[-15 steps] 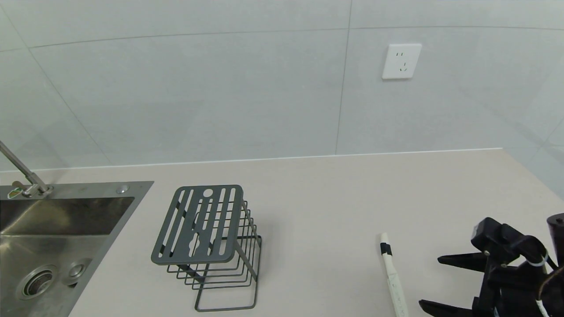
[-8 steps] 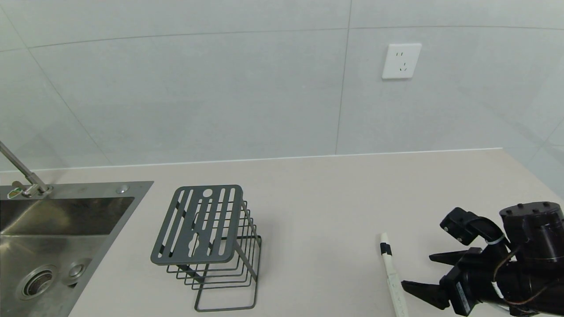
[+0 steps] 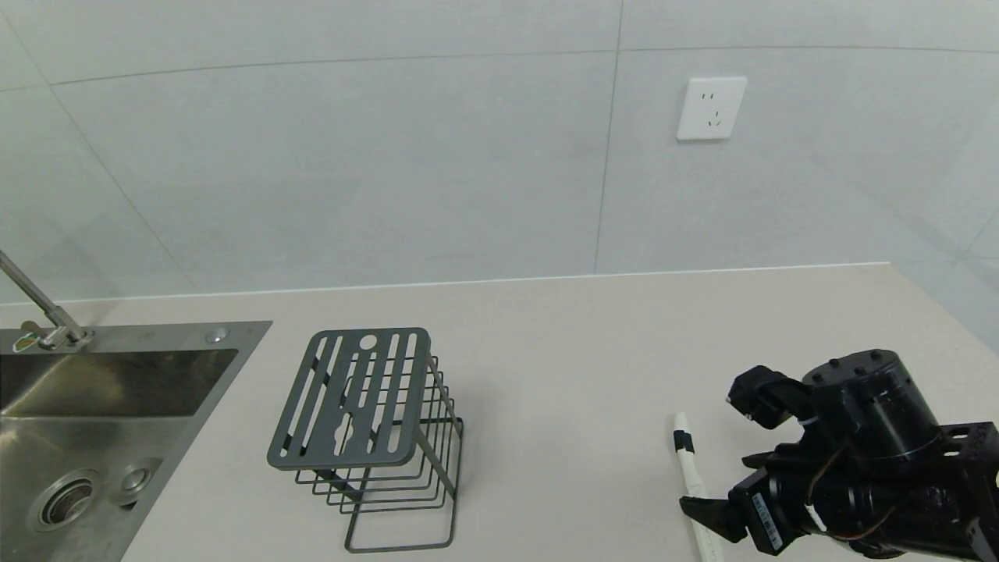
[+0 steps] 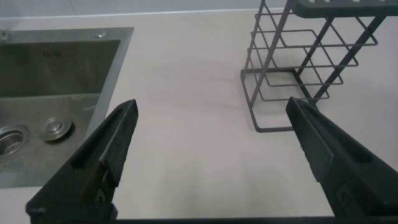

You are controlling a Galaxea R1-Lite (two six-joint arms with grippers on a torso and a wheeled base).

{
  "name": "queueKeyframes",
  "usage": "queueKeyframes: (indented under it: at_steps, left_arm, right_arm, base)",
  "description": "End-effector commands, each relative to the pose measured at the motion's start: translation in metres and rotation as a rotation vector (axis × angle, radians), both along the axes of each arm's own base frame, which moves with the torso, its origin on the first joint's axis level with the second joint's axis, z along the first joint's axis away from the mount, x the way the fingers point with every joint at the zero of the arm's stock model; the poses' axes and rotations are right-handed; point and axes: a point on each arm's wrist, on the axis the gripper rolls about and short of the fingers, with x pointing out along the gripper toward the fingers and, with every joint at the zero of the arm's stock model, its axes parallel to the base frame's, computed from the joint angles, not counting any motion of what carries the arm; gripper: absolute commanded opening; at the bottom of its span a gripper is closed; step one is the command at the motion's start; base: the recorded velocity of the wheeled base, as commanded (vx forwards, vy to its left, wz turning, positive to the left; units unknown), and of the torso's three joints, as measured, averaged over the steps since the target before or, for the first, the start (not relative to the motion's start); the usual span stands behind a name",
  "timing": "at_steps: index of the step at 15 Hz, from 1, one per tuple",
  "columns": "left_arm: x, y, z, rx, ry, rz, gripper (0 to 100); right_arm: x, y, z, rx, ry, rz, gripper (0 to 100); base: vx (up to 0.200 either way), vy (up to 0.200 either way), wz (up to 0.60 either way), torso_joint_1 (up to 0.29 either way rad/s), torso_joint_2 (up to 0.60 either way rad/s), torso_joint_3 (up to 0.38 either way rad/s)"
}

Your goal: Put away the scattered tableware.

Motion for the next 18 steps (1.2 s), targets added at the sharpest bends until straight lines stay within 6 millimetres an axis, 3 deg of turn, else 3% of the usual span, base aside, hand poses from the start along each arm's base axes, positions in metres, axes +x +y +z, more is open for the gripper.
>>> queueKeyframes:
  at_steps: [1,4,18]
  left_arm:
    - [0.0,0.0,0.0,0.0,0.0,0.0,100]
    - [0.0,0.0,0.0,0.0,0.0,0.0,100]
    - [0.0,0.0,0.0,0.0,0.0,0.0,100]
  right_arm:
    - [0.01,0.008,-0.005,-0.017,0.048,-0.072,100]
    - [0.022,0.015,-0.013,0.015,0.088,-0.181,100]
    - [0.038,0.031,-0.047,-0.114,0.069,-0.202,100]
  base:
    - [0.0,0.0,0.0,0.0,0.0,0.0]
    - [0.0,0.0,0.0,0.0,0.0,0.0]
    - [0.0,0.0,0.0,0.0,0.0,0.0]
